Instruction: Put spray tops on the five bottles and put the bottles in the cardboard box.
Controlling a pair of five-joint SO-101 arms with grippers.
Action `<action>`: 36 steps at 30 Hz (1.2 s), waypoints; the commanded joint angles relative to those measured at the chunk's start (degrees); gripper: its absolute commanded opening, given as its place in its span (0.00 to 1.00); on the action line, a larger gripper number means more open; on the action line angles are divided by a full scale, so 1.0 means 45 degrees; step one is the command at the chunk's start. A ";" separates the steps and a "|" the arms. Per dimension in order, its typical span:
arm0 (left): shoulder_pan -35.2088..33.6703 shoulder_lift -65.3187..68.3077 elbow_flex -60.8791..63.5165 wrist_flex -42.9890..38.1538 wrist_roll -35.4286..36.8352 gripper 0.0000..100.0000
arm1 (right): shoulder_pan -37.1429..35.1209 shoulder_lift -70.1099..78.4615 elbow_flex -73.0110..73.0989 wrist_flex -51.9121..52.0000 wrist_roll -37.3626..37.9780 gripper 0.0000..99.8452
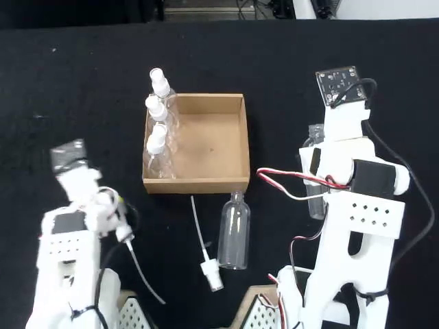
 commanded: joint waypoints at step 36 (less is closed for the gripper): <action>0.0576 0.4669 -0.2178 0.1719 -0.0918 0.22 | -0.0117 -0.0068 -0.0713 -0.0137 -0.0078 0.01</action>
